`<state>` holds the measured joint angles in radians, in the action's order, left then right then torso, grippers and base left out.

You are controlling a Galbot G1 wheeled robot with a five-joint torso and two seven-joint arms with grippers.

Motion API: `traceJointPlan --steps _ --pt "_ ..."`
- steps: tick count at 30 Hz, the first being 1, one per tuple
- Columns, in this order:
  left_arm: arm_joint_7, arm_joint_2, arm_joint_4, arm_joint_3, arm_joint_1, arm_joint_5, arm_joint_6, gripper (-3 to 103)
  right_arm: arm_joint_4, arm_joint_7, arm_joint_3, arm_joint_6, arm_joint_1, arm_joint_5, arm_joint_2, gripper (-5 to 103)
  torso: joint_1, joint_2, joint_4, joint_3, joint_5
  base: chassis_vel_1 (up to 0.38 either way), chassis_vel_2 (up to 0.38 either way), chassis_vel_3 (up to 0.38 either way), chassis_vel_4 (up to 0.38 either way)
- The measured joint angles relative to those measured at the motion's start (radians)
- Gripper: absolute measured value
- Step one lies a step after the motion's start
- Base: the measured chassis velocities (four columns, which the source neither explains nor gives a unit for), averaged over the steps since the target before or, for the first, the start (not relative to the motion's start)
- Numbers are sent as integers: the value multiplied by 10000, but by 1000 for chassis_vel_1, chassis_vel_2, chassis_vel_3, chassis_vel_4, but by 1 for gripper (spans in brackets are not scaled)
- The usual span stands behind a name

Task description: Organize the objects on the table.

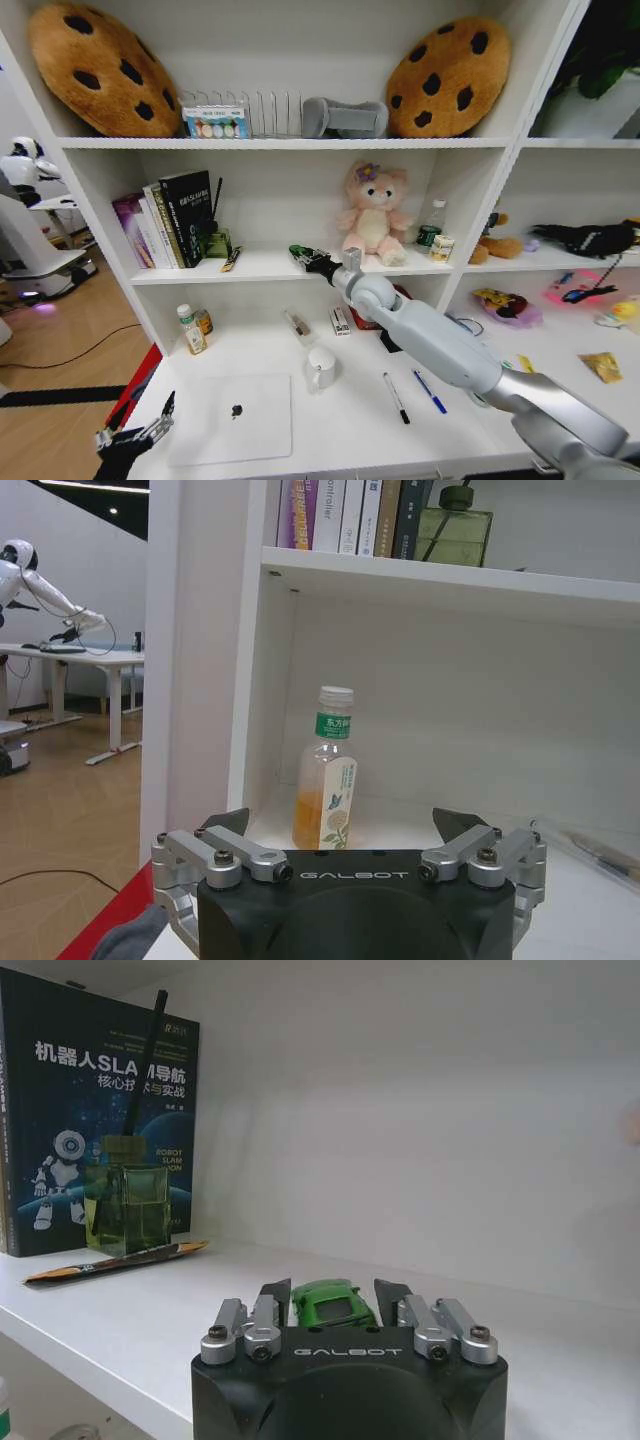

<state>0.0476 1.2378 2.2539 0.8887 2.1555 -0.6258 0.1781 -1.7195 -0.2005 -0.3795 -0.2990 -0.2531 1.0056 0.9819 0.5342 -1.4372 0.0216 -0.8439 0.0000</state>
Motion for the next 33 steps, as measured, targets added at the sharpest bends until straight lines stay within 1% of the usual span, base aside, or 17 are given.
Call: traceJointPlan --steps 1,3,4,5,7,11,13,17,18,19,21,23,25,27,28,30,33 --pt "0 0 0 0 0 0 0 100 -98 -6 69 -74 -61 10 -5 59 0 0 0 0 0 0 0 0 0" --pt "0 0 0 0 0 0 0 100 -194 -39 139 -130 -105 28 -5 59 0 0 0 0 0 0 0 0 0" --pt "0 0 0 0 0 0 0 100 -331 -118 242 -185 -162 59 -4 65 0 0 0 0 0 0 0 0 0" --pt "0 0 0 0 0 0 0 100 -331 -118 242 -185 -162 59 -4 65 0 0 0 0 0 0 0 0 0" --pt "0 0 0 0 0 0 0 100 -752 -302 459 -289 -255 220 -68 76 0 0 -2 0 0 0 0 0 0" --pt "0 0 0 0 0 0 0 100 -1657 -513 926 -479 -555 507 -408 87 0 0 -1 0 0 0 0 0 0" --pt "2 0 0 -1 0 0 0 100 -2870 -725 1691 -812 -1269 838 -793 96 1 0 0 0 2 0 0 0 0" --pt "0 -1 0 -1 0 0 1 100 -4193 -789 2750 -1119 -2357 962 -1273 100 0 0 2 1 3 0 0 0 0" --pt "3 0 -1 -1 1 0 0 100 -4850 -753 3460 -1196 -3043 852 -1660 100 0 -1 3 1 3 0 0 0 0" --pt "2 0 0 -1 0 0 1 100 -5464 -651 4105 -1174 -3766 501 -2135 100 0 -1 4 2 3 0 0 0 0" --pt "2 0 0 0 0 0 2 100 -5624 -607 4277 -1135 -3987 364 -2277 100 0 -1 4 2 3 0 0 0 0" --pt "2 0 0 -1 1 0 2 100 -6754 -482 5574 -941 -5624 -301 -3044 100 0 -1 4 2 1 0 0 0 0" --pt "2 0 0 -1 0 -1 2 100 -7176 -557 6057 -938 -6217 -365 -3134 100 -1 -1 4 2 2 0 0 0 0" --pt "2 0 0 -1 0 0 2 100 -7830 -690 7284 -947 -7513 -464 -3149 100 -1 -3 -3 3 1 0 0 0 0" --pt "2 0 0 -1 0 0 2 100 -7830 -690 7284 -947 -7513 -464 -3149 100 -1 -3 -3 3 1 0 0 0 0" --pt "2 0 0 0 0 -1 1 100 -7946 -709 8703 -874 -9359 -758 -3000 100 0 -2 -4 2 3 0 0 0 0" --pt "2 0 -1 0 1 0 1 100 -7945 -654 9456 -738 -10506 -1011 -2817 100 -1 -2 3 2 4 0 0 0 0"
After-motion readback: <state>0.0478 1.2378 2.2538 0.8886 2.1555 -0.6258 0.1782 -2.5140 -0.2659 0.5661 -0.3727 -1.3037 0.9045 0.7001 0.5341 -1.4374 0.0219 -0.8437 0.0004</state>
